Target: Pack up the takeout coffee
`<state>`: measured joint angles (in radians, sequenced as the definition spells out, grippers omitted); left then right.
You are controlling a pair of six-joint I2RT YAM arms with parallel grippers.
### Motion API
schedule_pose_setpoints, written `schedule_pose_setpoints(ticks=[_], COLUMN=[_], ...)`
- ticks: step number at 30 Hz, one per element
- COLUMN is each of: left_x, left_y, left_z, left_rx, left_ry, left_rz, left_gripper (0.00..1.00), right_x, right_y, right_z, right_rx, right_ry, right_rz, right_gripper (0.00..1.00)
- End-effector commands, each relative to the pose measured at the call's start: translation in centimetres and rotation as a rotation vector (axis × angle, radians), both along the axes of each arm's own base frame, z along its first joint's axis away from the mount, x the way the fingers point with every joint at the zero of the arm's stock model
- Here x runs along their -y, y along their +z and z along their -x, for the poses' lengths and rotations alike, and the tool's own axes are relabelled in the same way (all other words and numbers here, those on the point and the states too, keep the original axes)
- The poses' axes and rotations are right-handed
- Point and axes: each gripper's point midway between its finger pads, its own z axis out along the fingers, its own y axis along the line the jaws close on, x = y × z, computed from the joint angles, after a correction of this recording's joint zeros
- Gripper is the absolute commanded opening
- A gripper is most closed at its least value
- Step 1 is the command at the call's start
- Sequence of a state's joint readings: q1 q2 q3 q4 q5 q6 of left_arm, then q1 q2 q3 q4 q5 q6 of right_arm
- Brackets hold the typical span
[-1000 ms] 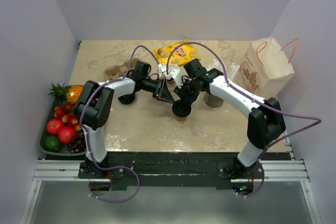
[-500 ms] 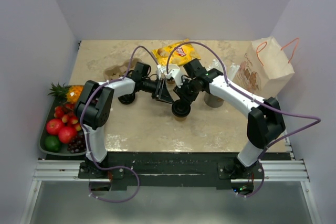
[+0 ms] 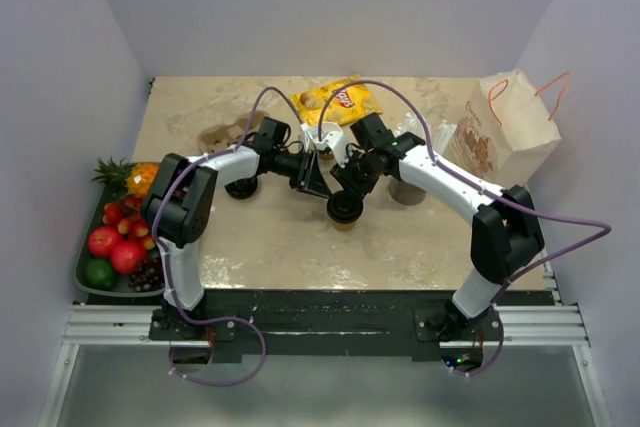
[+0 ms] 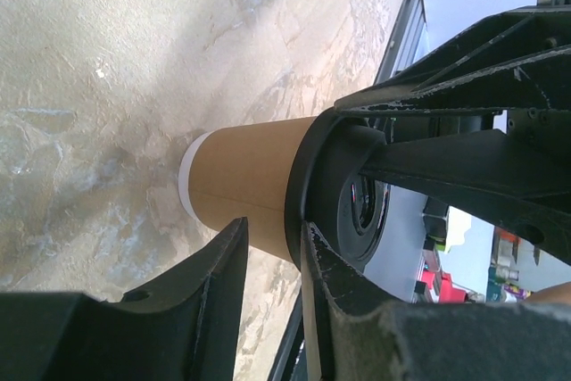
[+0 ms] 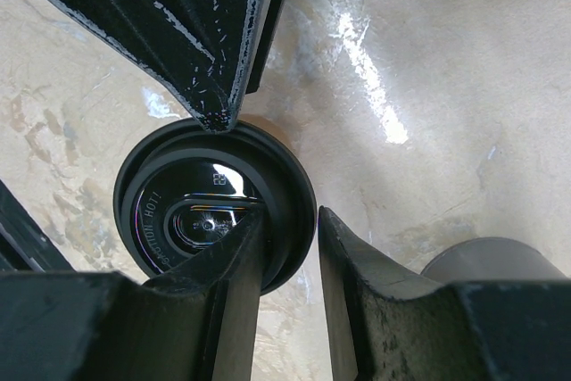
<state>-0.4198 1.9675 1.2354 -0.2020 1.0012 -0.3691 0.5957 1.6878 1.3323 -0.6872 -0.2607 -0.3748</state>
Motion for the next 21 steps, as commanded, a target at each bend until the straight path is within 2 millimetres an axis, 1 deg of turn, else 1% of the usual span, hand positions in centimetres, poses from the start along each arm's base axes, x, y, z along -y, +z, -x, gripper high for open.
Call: schedule_pose_setpoints(ticks=[1, 4, 7, 9, 10, 11, 12, 13, 14, 15, 16, 18, 19, 21], left_x=[-2.5, -2.7, -2.6, -2.4, -1.9, -1.4, -0.9, -0.5, -0.3, 0.1, 0.1, 0.1, 0.0, -0.3], left_y=[-8.3, -8.9, -8.9, -8.5, -7.5, -6.4, -5.4, -3.7, -2.6, -1.5, 0.0, 1.8, 2.8, 3.6], left_z=[1.4, 1.9, 1.4, 1.1, 0.6, 0.6, -0.1, -0.4, -0.5, -1.0, -1.1, -1.2, -0.8, -0.5], left_rx=[0.01, -0.001, 0.012, 0.023, 0.049, 0.049, 0.086, 0.122, 0.145, 0.185, 0.218, 0.245, 0.249, 0.255], left_ry=[0.051, 0.054, 0.053, 0.049, 0.044, 0.029, 0.033, 0.034, 0.027, 0.024, 0.026, 0.017, 0.0, -0.019], left_rz=[-0.312, -0.328, -0.333, -0.322, -0.292, -0.243, -0.203, -0.165, -0.132, -0.098, -0.069, -0.009, 0.025, 0.056], left_gripper=[0.33, 0.32, 0.32, 0.33, 0.33, 0.34, 0.37, 0.39, 0.4, 0.45, 0.47, 0.51, 0.52, 0.53], right_x=[0.5, 0.8, 0.9, 0.7, 0.5, 0.4, 0.3, 0.1, 0.0, -0.2, -0.6, -0.8, -0.8, -1.0], right_y=[-2.9, -3.4, -4.0, -3.7, -2.9, -2.3, -1.8, -0.8, -0.2, 0.3, 0.9, 1.7, 1.8, 1.9], right_z=[1.7, 1.9, 2.2, 2.1, 2.0, 1.8, 1.7, 1.5, 1.5, 1.4, 1.6, 1.7, 1.8, 2.0], right_rx=[-0.07, -0.077, -0.096, -0.088, -0.078, -0.061, -0.049, -0.026, -0.014, -0.005, -0.009, -0.007, -0.01, -0.016], right_ry=[-0.001, -0.006, -0.004, -0.002, 0.004, 0.008, 0.01, 0.014, 0.019, 0.022, 0.037, 0.042, 0.043, 0.044], right_rz=[0.031, 0.036, 0.046, 0.033, 0.02, 0.014, 0.007, -0.014, -0.028, -0.04, -0.063, -0.08, -0.084, -0.094], right_gripper=[0.35, 0.35, 0.35, 0.35, 0.35, 0.35, 0.36, 0.38, 0.42, 0.43, 0.44, 0.48, 0.49, 0.53])
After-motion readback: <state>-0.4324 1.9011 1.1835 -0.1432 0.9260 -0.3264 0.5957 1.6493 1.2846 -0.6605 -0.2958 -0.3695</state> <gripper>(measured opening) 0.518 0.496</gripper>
